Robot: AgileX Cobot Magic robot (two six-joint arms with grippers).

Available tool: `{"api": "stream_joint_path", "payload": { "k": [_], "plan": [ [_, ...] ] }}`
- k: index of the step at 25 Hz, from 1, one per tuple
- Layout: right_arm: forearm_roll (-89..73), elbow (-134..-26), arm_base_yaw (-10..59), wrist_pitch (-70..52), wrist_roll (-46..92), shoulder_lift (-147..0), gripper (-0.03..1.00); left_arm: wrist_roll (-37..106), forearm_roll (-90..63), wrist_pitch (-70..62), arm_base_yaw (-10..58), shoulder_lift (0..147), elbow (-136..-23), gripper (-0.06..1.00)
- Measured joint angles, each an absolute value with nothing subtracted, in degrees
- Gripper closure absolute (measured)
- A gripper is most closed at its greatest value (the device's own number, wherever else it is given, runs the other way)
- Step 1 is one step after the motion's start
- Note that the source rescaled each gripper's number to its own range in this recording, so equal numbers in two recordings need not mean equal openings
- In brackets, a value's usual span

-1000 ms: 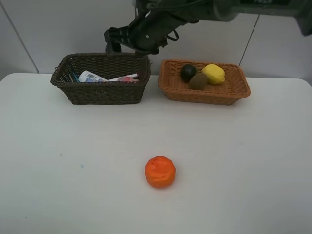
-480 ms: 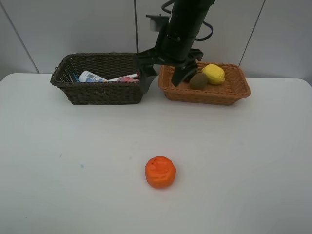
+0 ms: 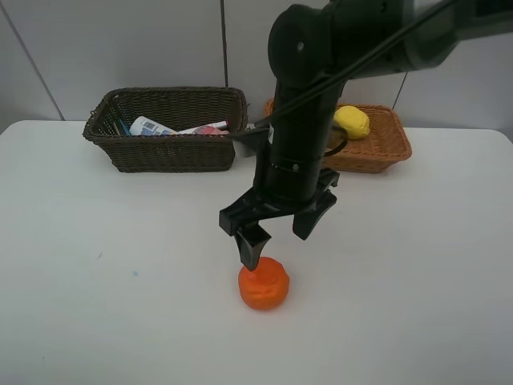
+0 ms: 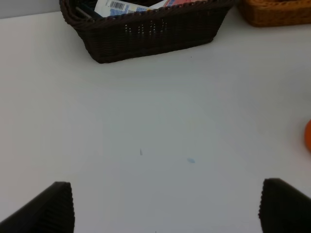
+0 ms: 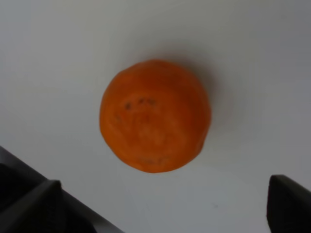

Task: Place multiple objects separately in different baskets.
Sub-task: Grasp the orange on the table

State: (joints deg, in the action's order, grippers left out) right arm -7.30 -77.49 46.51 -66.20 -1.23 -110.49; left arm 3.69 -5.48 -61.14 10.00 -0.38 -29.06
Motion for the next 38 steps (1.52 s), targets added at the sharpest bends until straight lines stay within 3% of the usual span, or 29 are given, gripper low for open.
{"api": "stream_joint_path", "payload": {
  "k": [15,38],
  "plan": [
    [-6.67,-65.14,49.72,-46.39,-1.23,-110.49,-0.01,3.69,-5.48,-61.14,10.0,-0.38,-29.06,-0.06],
    [-6.61,-64.92,49.72,-42.91,-0.48,-116.78,-0.01,3.69,-5.48,-61.14,10.0,-0.38,-29.06,-0.06]
  ]
}}
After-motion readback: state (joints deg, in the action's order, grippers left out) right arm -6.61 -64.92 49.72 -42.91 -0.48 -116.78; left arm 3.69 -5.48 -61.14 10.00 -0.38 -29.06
